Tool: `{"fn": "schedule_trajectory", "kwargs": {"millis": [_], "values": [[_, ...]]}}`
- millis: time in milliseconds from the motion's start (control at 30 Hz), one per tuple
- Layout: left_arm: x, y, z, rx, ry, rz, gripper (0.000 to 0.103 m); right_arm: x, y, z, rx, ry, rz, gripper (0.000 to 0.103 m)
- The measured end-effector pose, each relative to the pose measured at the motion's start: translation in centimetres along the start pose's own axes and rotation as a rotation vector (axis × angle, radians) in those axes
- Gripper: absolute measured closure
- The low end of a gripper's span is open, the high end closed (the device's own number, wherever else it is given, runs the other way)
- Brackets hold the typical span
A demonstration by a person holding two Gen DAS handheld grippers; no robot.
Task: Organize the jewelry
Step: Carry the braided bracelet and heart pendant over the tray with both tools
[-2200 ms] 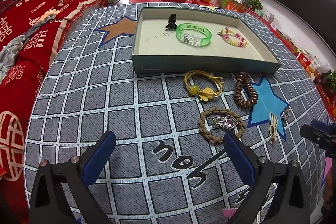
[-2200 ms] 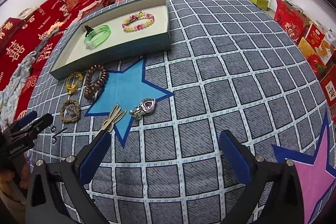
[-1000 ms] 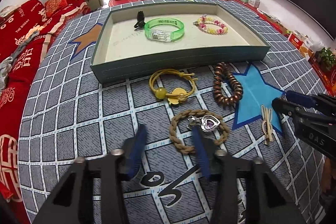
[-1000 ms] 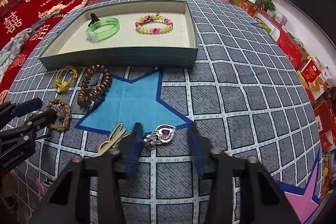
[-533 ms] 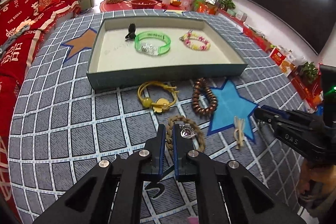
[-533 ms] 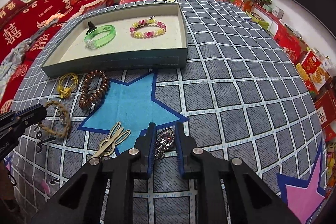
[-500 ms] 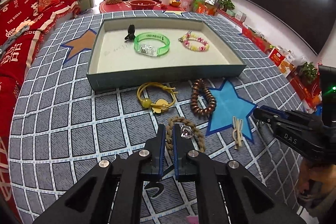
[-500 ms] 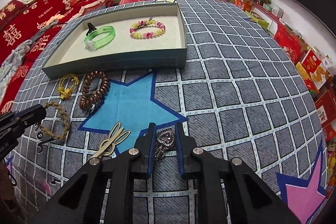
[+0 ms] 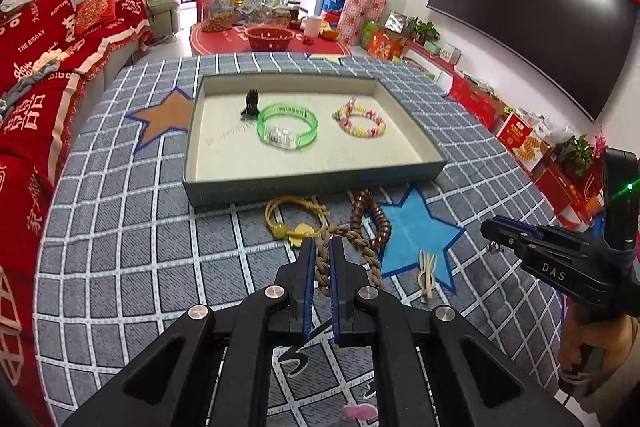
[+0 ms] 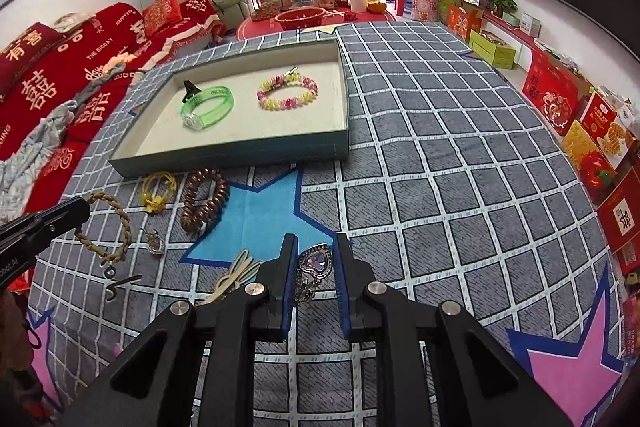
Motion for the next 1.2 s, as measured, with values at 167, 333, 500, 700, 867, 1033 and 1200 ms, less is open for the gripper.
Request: {"fn": "schedule_trajectory", "kwargs": {"millis": [167,333,500,700,867,1033,1200], "values": [[1.3,-0.8,-0.1,-0.002,0.011,-0.027,0.083,1.4,-0.8,0.1,0.039,0.022,-0.011,0.084],[3.1,-1.6,0.3,0.015,0.023,-0.063,0.083,3.7,-1.1,0.4,0.066,0.026,-0.022,0.084],[5.1,-1.7,1.2,0.032,0.028,-0.087,0.083,6.6,-0.6,1.4,0.082,0.007,-0.03,0.084],[7.8,-0.9,2.5,0.05,0.041,-0.096,0.083,9.9,0.9,2.6,0.119,0.019,-0.014,0.084],[9.3,1.1,4.5,0.075,0.035,-0.064,0.083,12.1,2.9,3.9,0.118,-0.005,0.002,0.084],[9.3,3.5,6.7,0.085,0.016,-0.001,0.083,13.0,5.7,5.2,0.11,-0.04,0.041,0.084],[8.6,6.0,8.2,0.098,0.006,0.059,0.083,12.5,8.2,6.2,0.115,-0.06,0.091,0.084]]}}
Point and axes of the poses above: each gripper's, at about its wrist camera, not at the fingertips, and y roughly the way its jaws point, z to its left, x to its top, the point moved 9 cm from there along y, roughly the way its jaws point, and after that the axes turned 15 degrees about -x, right-handed, at the moved point
